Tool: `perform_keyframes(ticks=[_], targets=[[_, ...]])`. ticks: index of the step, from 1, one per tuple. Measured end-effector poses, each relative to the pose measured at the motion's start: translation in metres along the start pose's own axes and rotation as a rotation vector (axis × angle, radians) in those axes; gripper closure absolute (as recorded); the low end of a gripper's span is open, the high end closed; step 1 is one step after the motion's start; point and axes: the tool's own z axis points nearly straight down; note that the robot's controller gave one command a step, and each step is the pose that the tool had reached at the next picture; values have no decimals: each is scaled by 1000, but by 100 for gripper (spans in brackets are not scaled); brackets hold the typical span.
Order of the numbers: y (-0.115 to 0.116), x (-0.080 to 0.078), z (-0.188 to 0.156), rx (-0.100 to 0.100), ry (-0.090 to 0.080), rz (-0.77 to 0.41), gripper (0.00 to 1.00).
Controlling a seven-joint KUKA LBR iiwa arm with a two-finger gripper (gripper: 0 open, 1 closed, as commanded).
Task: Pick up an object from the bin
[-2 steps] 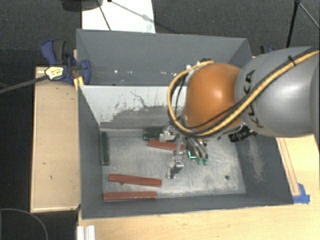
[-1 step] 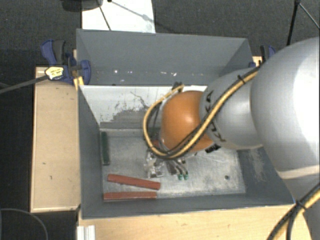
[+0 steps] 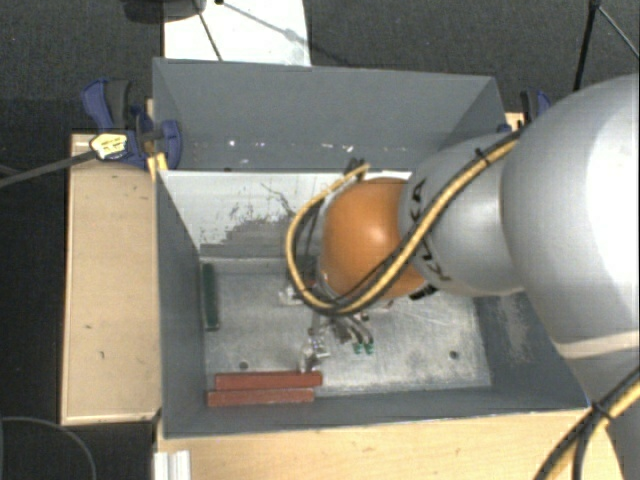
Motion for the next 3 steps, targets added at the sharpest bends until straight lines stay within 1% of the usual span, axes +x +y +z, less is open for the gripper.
perform_keyframes(ticks=[1, 2, 3], targets=[[0, 0, 0, 0, 1, 2, 0], [46, -7, -39, 6, 36, 7, 0], [59, 4, -45, -3, 25, -66, 0]])
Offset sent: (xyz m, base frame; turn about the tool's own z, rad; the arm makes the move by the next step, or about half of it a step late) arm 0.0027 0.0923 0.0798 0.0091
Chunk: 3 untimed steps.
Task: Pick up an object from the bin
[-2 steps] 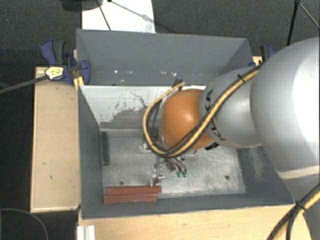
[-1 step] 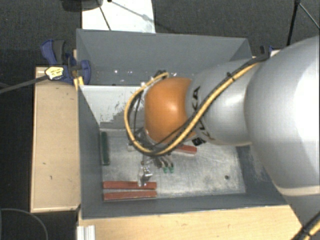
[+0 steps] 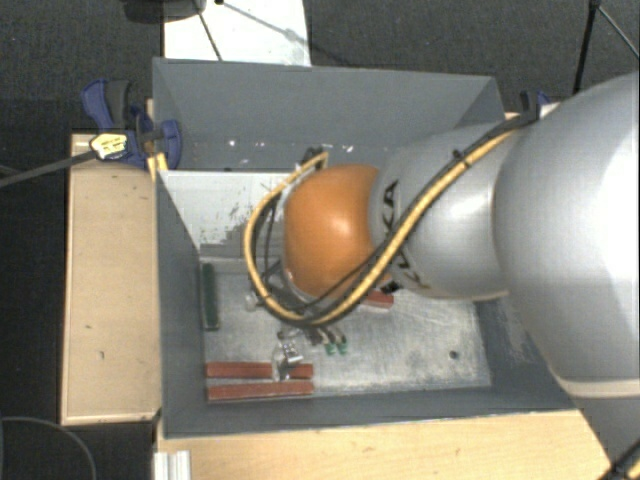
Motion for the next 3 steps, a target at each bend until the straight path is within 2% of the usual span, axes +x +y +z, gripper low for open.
perform_keyframes(ticks=[1, 3], targets=[[17, -1, 49, 5, 7, 103, 100], [17, -1, 49, 5, 7, 108, 100]])
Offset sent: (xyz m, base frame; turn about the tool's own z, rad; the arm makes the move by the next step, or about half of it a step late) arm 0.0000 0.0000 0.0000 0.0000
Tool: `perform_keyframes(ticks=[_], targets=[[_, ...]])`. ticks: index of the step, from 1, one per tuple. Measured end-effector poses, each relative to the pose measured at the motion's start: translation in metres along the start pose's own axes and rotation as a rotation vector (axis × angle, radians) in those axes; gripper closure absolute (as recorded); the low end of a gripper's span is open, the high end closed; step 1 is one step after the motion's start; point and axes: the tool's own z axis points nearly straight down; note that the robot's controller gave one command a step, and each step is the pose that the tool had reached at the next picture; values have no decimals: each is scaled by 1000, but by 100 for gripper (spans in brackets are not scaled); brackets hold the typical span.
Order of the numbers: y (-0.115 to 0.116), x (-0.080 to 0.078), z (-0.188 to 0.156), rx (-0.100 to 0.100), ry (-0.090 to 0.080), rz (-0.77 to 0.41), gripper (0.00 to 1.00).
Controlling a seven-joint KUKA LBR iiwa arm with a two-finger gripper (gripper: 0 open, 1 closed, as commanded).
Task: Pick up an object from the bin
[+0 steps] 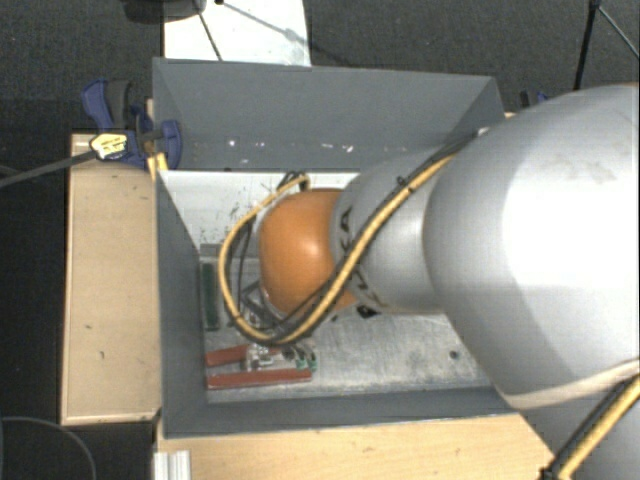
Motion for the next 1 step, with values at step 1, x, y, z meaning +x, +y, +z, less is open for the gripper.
perform_keyframes(ticks=[1], targets=[[-17, -5, -156, 1, 2, -26, 100]])
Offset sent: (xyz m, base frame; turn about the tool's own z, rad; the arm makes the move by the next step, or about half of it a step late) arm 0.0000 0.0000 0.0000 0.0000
